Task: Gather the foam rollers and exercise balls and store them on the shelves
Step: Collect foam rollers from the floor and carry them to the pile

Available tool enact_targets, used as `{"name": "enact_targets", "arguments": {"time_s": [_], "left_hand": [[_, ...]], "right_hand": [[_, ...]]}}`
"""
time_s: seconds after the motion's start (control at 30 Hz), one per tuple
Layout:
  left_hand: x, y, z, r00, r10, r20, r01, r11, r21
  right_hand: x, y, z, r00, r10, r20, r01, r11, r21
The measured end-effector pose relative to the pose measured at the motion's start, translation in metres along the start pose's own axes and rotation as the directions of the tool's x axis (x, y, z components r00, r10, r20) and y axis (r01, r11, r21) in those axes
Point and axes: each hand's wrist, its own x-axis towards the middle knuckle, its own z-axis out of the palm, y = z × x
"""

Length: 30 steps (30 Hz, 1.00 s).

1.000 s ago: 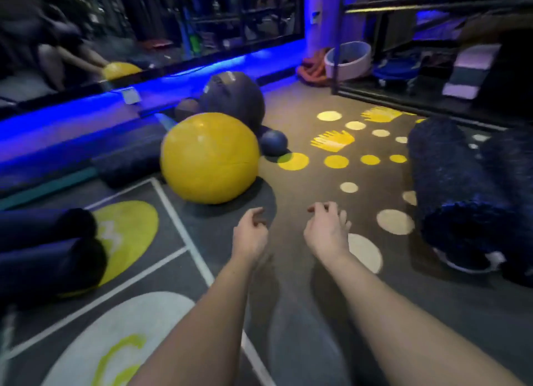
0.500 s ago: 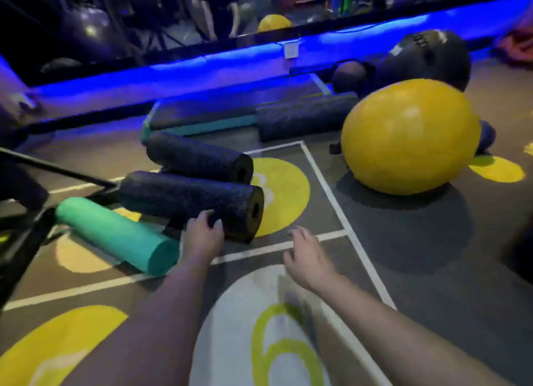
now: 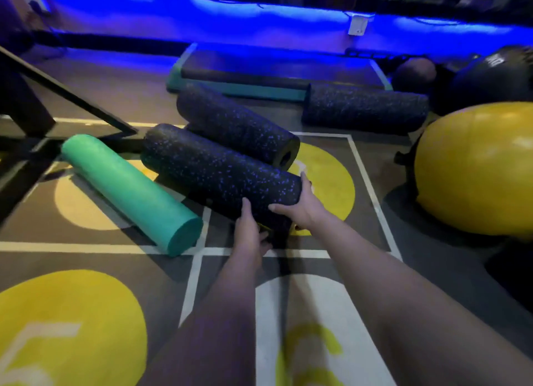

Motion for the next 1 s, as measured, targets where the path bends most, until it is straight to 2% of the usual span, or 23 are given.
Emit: {"name": "enact_targets", "arguments": {"time_s": [0.1,0.2,0.3,0.37,0.43,0.47,0.57,0.63,0.7,0.77,0.83,0.93,1.0], "left_hand": [[0.002,0.0,0.003,0.999,-0.045,-0.01,0.044,0.991,-0.125],[-0.007,-0.008,0.016,0.981,-0.091,-0.172,0.041,0.961,-0.272],[-0.03,-0.015,0.042,0.982,-0.034,-0.188,-0.012,0.971,-0.238],[-0.045,-0.031,0.073,0.996,0.002,-0.095,-0.023,0.974,-0.226],[-0.074,-0.044,0.121,0.976,0.191,0.102,-0.162,0.958,-0.237],[-0.082,-0.051,0.145,0.953,0.267,0.143,-0.231,0.946,-0.229],[-0.122,-0.056,0.217,0.921,0.368,0.125,-0.344,0.922,-0.18],[-0.169,-0.072,0.262,0.845,0.5,0.188,-0.5,0.864,-0.053],[-0.218,-0.108,0.306,0.739,0.588,0.329,-0.638,0.768,0.061],[-0.268,-0.152,0.345,0.661,0.576,0.481,-0.702,0.701,0.125],[-0.305,-0.196,0.377,0.602,0.533,0.594,-0.733,0.665,0.147],[-0.336,-0.266,0.417,0.513,0.335,0.79,-0.716,0.675,0.179],[-0.344,-0.311,0.44,0.488,0.244,0.838,-0.724,0.65,0.232]], "right_hand": [[-0.024,0.023,0.013,0.995,-0.089,-0.038,0.091,0.993,0.074],[-0.054,0.036,0.019,0.993,-0.108,-0.052,0.113,0.987,0.113],[-0.077,0.046,-0.005,0.987,-0.114,-0.114,0.124,0.988,0.091],[-0.095,0.047,-0.033,0.981,-0.104,-0.161,0.116,0.991,0.066],[-0.118,0.051,-0.07,0.96,-0.119,-0.254,0.144,0.986,0.086],[-0.131,0.053,-0.09,0.938,-0.137,-0.318,0.18,0.978,0.11],[-0.175,0.074,-0.157,0.834,-0.151,-0.531,0.294,0.936,0.195],[-0.211,0.101,-0.205,0.743,-0.093,-0.662,0.338,0.907,0.251],[-0.247,0.138,-0.251,0.665,0.047,-0.746,0.334,0.874,0.353],[-0.29,0.177,-0.292,0.634,0.235,-0.737,0.289,0.812,0.508],[-0.332,0.218,-0.327,0.6,0.387,-0.7,0.311,0.693,0.65],[-0.389,0.29,-0.376,0.574,0.556,-0.602,0.457,0.392,0.798],[-0.417,0.326,-0.4,0.58,0.626,-0.521,0.49,0.243,0.837]]}}
